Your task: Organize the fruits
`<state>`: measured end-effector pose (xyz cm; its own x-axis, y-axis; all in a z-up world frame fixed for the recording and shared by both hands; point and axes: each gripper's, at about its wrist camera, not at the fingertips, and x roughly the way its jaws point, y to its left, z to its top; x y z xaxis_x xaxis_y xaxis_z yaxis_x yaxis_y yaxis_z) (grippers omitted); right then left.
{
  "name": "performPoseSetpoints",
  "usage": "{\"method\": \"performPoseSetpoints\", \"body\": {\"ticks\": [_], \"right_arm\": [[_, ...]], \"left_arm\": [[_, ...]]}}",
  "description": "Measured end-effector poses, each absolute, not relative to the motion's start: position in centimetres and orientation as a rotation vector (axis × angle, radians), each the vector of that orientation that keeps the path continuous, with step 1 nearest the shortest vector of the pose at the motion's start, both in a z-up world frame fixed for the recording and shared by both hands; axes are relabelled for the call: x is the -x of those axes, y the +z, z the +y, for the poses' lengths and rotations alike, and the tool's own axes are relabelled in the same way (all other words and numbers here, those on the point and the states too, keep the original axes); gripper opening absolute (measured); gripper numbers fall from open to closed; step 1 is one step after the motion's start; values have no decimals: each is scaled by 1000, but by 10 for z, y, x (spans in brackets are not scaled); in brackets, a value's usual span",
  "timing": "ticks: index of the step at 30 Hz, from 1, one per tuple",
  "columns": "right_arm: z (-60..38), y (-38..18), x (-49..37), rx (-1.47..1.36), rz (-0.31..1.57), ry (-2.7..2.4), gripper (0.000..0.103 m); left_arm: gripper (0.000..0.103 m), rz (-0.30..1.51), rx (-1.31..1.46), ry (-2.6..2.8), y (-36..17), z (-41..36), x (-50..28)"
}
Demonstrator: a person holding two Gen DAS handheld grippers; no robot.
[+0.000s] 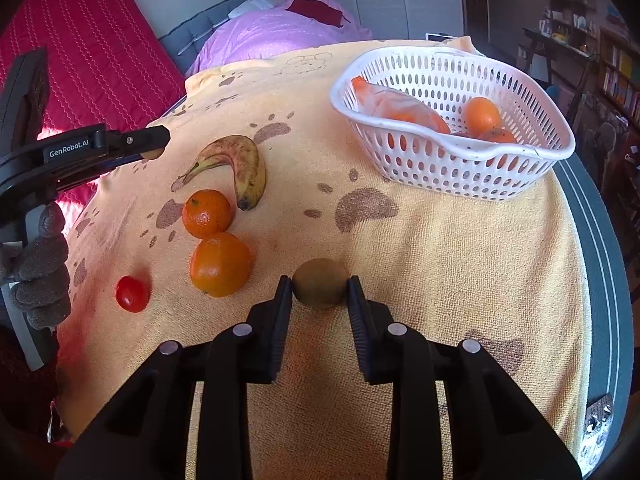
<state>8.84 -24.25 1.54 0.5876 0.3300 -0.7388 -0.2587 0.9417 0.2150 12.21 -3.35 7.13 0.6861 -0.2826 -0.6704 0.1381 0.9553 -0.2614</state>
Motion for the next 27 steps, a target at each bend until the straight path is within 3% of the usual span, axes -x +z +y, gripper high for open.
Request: {"method": "performPoseSetpoints", "body": {"ticks": [15, 24, 27], "right_arm": [[-310, 92, -80, -235, 626, 249, 29], [-346, 89, -115, -261, 624, 126, 30], [-354, 82, -117, -302, 627, 111, 39]], "left_arm": [[28, 771, 167, -264, 77, -52, -120], [28, 777, 145, -282, 77, -65, -123], [28, 776, 138, -285, 79, -69, -124]]}}
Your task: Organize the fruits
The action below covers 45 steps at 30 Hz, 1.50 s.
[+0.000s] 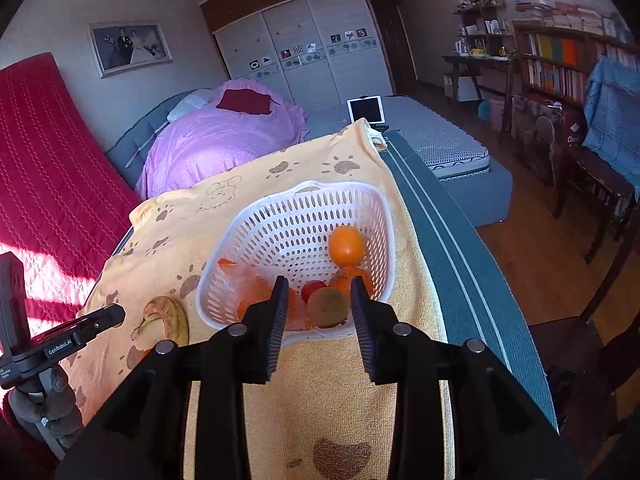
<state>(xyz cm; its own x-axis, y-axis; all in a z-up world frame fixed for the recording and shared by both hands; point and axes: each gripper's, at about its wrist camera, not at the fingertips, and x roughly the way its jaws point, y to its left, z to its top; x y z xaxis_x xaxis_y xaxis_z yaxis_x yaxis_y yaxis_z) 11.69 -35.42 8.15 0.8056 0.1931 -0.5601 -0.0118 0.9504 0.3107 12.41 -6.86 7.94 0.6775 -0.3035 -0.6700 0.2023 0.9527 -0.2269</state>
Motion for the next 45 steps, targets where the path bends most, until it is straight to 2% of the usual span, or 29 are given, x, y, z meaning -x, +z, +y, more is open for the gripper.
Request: {"method": "performPoseSetpoints", "body": {"ticks": [1, 14, 18, 31, 33, 35, 41, 45], "right_arm": [[-358, 80, -116, -320, 624, 112, 43], [-388, 61, -82, -364, 495, -147, 46], [-384, 58, -75, -340, 451, -188, 56], [-373, 57, -76, -290, 443, -182, 56], [-373, 56, -77, -294, 448, -180, 56], [-372, 56, -78, -294, 450, -178, 56], [-371, 56, -78, -292, 448, -180, 56], [-372, 56, -77, -294, 448, -181, 56]], "left_arm": [[28, 776, 135, -287, 80, -70, -125], [28, 760, 38, -393, 94, -135, -136], [28, 748, -1, -432, 98, -163, -141], [29, 787, -30, -465, 83, -203, -165], [35, 790, -21, -456, 81, -198, -167], [47, 784, -9, -435, 82, -191, -167], [49, 781, 47, -394, 87, -165, -164], [57, 788, 89, -352, 87, -144, -160]]}}
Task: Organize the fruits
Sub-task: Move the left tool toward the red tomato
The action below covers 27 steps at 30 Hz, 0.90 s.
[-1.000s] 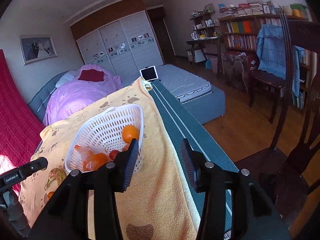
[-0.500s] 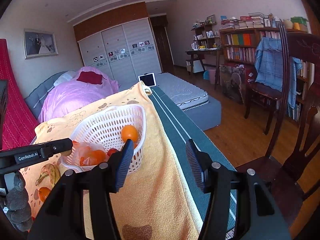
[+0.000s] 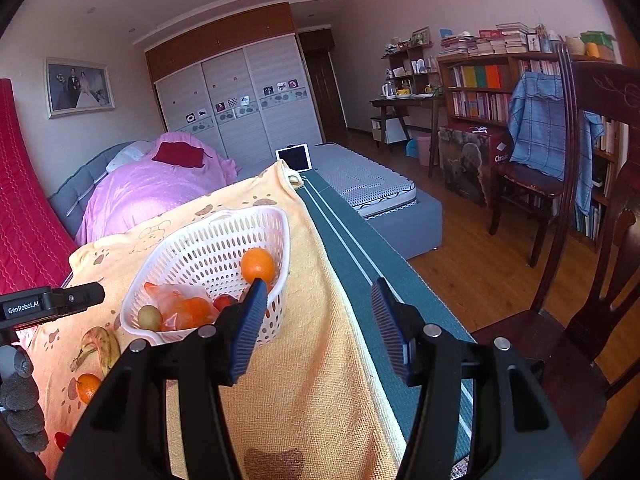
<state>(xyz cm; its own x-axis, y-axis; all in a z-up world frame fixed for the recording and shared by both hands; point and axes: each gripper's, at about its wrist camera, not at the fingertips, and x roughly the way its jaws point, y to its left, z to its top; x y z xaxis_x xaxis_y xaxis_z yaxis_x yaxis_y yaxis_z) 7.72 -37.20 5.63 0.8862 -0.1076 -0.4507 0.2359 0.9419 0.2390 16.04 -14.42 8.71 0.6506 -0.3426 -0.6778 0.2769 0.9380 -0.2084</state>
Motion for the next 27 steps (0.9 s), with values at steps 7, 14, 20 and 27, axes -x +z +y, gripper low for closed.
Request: {"method": "performPoseSetpoints", "body": {"ticks": [7, 14, 20, 27], "right_arm": [[-375, 57, -76, -300, 444, -185, 56], [-373, 57, -76, -294, 440, -185, 57], [-373, 58, -76, -293, 438, -180, 57], [-373, 62, -69, -296, 436, -169, 57]], "left_arm": [[60, 790, 133, -268, 90, -108, -153], [60, 788, 158, -215, 92, -79, -141], [60, 810, 147, -209, 85, -71, -127], [60, 827, 153, -191, 77, -54, -107]]}}
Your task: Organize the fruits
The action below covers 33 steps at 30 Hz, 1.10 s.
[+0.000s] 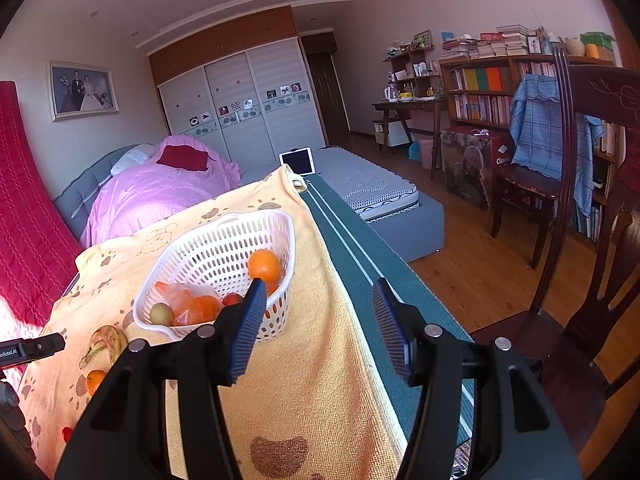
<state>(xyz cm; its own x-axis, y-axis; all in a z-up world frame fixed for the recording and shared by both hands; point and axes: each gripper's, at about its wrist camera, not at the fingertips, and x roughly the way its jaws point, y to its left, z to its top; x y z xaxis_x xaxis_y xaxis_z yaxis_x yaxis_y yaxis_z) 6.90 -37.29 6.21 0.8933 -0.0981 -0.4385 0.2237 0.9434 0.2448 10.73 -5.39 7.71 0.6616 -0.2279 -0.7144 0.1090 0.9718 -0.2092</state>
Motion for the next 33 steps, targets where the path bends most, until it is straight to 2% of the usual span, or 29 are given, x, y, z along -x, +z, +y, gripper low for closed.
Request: {"method": "performPoseSetpoints", "body": {"ticks": [15, 27, 33], "right_arm": [[-328, 59, -48, -264, 502, -31, 57], [-292, 52, -42, -198, 566, 86, 57], [-282, 48, -40, -176, 588, 111, 57]], "left_arm": [[60, 903, 86, -199, 48, -32, -46], [60, 931, 40, -296, 33, -53, -25], [55, 937, 14, -309, 25, -58, -23]]}}
